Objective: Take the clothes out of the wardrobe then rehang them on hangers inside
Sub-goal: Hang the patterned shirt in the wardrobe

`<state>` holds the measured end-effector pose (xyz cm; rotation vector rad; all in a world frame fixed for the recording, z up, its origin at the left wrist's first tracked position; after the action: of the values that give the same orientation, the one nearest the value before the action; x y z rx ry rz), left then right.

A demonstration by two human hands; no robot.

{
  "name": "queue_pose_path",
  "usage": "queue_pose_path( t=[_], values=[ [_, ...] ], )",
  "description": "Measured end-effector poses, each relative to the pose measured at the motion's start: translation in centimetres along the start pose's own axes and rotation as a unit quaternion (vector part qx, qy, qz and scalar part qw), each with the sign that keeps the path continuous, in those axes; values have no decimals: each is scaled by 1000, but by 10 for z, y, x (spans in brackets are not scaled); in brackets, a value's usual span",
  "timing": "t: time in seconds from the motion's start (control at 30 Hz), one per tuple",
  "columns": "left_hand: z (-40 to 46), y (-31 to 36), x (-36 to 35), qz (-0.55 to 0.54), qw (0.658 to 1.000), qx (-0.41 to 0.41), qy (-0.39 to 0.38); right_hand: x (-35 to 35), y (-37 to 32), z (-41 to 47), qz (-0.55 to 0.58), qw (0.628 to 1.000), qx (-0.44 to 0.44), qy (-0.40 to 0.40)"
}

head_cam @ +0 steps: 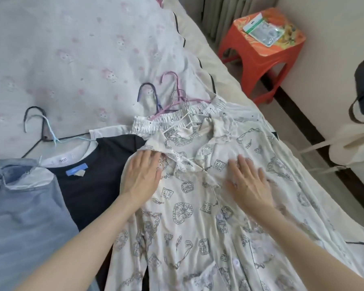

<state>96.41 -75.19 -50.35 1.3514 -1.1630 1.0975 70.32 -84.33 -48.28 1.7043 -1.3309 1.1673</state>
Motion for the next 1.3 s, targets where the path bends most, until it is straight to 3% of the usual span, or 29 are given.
queue_pose_path(
  t=[0.07,0.23,0.4,0.47,0.67,0.73,0.83,0.93,1.13,1.3],
  values=[
    [17,-4,2,-5,999,5,53,-12,-2,5,7,1000,-8,2],
    [30,-11,14,-149,966,85,196,-27,0,6,14,1000,-18,-2],
    [39,-19,11,-173,976,113,71,-28,-3,4,34,999,-17,18],
    [39,-19,11,-192,971,122,75,-26,-3,3,53,998,-20,24],
    [21,2,42,-242,950,123,154,2,7,-6,85,995,-13,-60],
    [10,14,62,-258,942,111,181,20,9,-18,143,989,-10,-30],
    [-9,40,92,-266,943,70,185,59,18,-35,227,970,4,89],
    [-25,66,116,-272,946,41,169,105,34,-42,233,953,24,191],
    [-33,121,183,-280,941,-13,187,167,91,-87,226,953,48,198],
    [-34,189,236,-278,938,-86,189,213,159,-182,291,917,33,270]
  ],
)
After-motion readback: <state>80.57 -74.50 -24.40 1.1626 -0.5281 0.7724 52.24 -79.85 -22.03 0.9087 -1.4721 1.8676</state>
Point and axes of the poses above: each hand's wrist, its own z-axis towards the middle knuckle, its own x-axis out of the back of the hand, y = z × x, the point moved 1 cm from there along z, towards the middle knuckle, and after that the axes turned 12 degrees about -x, right-handed, at the moved point
